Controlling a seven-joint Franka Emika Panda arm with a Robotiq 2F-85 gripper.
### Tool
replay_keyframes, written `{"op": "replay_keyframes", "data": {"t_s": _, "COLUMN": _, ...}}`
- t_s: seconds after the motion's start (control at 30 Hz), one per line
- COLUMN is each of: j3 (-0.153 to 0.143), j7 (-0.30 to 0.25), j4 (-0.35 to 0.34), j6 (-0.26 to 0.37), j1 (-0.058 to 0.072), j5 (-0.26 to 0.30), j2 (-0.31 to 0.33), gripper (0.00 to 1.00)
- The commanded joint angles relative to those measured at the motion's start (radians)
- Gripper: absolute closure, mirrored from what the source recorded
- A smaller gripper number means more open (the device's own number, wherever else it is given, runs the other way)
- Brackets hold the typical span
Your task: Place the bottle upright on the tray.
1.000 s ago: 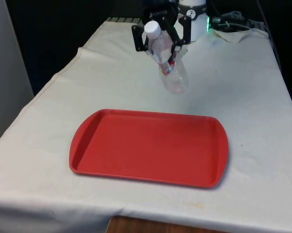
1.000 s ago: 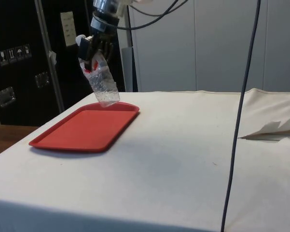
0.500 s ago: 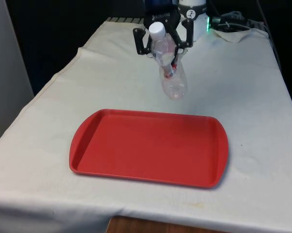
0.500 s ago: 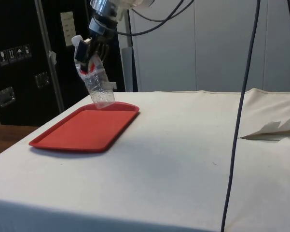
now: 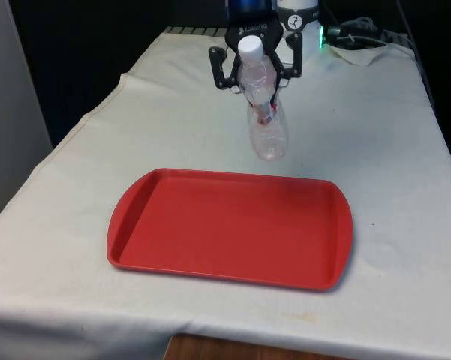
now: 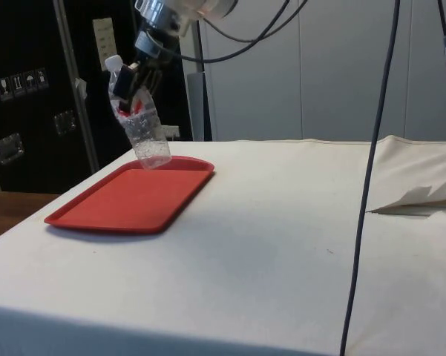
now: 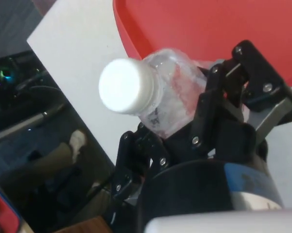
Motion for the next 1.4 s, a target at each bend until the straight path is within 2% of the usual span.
{"op": "replay_keyframes", "data": {"t_s": 0.0, "j3": 0.019, "j7": -0.035, "j4": 0.013, "j6": 0.014, "j1": -0.009, "j5": 0.036, "j2": 0.002, "gripper": 1.00}}
{"op": "replay_keyframes", "data": {"t_s": 0.07, "j3": 0.022, "j7": -0.070, "j4": 0.017, "j6": 0.019, "j1": -0.009, "j5": 0.058, "j2": 0.006, "gripper": 1.00}}
{"op": "replay_keyframes", "data": {"t_s": 0.1, "j3": 0.004, "j7": -0.048, "j4": 0.005, "j6": 0.008, "j1": -0.001, "j5": 0.030, "j2": 0.006, "gripper": 1.00}}
{"op": "replay_keyframes", "data": {"t_s": 0.13, "j3": 0.023, "j7": -0.082, "j4": 0.018, "j6": 0.021, "j1": -0.009, "j5": 0.065, "j2": 0.008, "gripper": 1.00}}
{"op": "replay_keyframes", "data": {"t_s": 0.37, "j3": 0.028, "j7": -0.174, "j4": 0.032, "j6": 0.029, "j1": -0.010, "j5": 0.122, "j2": 0.021, "gripper": 1.00}}
{"op": "replay_keyframes", "data": {"t_s": 0.4, "j3": 0.009, "j7": -0.144, "j4": 0.020, "j6": 0.017, "j1": -0.001, "j5": 0.089, "j2": 0.022, "gripper": 1.00}}
{"op": "replay_keyframes", "data": {"t_s": 0.43, "j3": 0.028, "j7": -0.187, "j4": 0.034, "j6": 0.029, "j1": -0.009, "j5": 0.130, "j2": 0.023, "gripper": 1.00}}
{"op": "replay_keyframes", "data": {"t_s": 0.7, "j3": 0.032, "j7": -0.299, "j4": 0.046, "j6": 0.028, "j1": -0.010, "j5": 0.197, "j2": 0.035, "gripper": 1.00}}
{"op": "replay_keyframes", "data": {"t_s": 0.73, "j3": 0.014, "j7": -0.270, "j4": 0.032, "j6": 0.017, "j1": -0.001, "j5": 0.166, "j2": 0.035, "gripper": 1.00}}
{"op": "replay_keyframes", "data": {"t_s": 0.77, "j3": 0.032, "j7": -0.313, "j4": 0.048, "j6": 0.028, "j1": -0.011, "j5": 0.205, "j2": 0.037, "gripper": 1.00}}
{"op": "replay_keyframes", "data": {"t_s": 0.8, "j3": 0.033, "j7": -0.340, "j4": 0.051, "j6": 0.027, "j1": -0.011, "j5": 0.222, "j2": 0.040, "gripper": 1.00}}
{"op": "replay_keyframes", "data": {"t_s": 0.97, "j3": 0.035, "j7": -0.403, "j4": 0.058, "j6": 0.026, "j1": -0.012, "j5": 0.265, "j2": 0.049, "gripper": 1.00}}
{"op": "replay_keyframes", "data": {"t_s": 1.0, "j3": 0.018, "j7": -0.376, "j4": 0.041, "j6": 0.017, "j1": -0.002, "j5": 0.235, "j2": 0.047, "gripper": 1.00}}
{"op": "replay_keyframes", "data": {"t_s": 1.03, "j3": 0.035, "j7": -0.414, "j4": 0.059, "j6": 0.025, "j1": -0.012, "j5": 0.273, "j2": 0.052, "gripper": 1.00}}
{"op": "replay_keyframes", "data": {"t_s": 1.2, "j3": 0.034, "j7": -0.487, "j4": 0.077, "j6": 0.024, "j1": -0.013, "j5": 0.329, "j2": 0.076, "gripper": 1.00}}
{"op": "replay_keyframes", "data": {"t_s": 1.23, "j3": 0.018, "j7": -0.465, "j4": 0.062, "j6": 0.017, "j1": -0.003, "j5": 0.304, "j2": 0.077, "gripper": 1.00}}
{"op": "replay_keyframes", "data": {"t_s": 1.27, "j3": 0.034, "j7": -0.498, "j4": 0.080, "j6": 0.024, "j1": -0.013, "j5": 0.338, "j2": 0.080, "gripper": 1.00}}
{"op": "replay_keyframes", "data": {"t_s": 1.37, "j3": 0.033, "j7": -0.544, "j4": 0.094, "j6": 0.022, "j1": -0.014, "j5": 0.371, "j2": 0.097, "gripper": 1.00}}
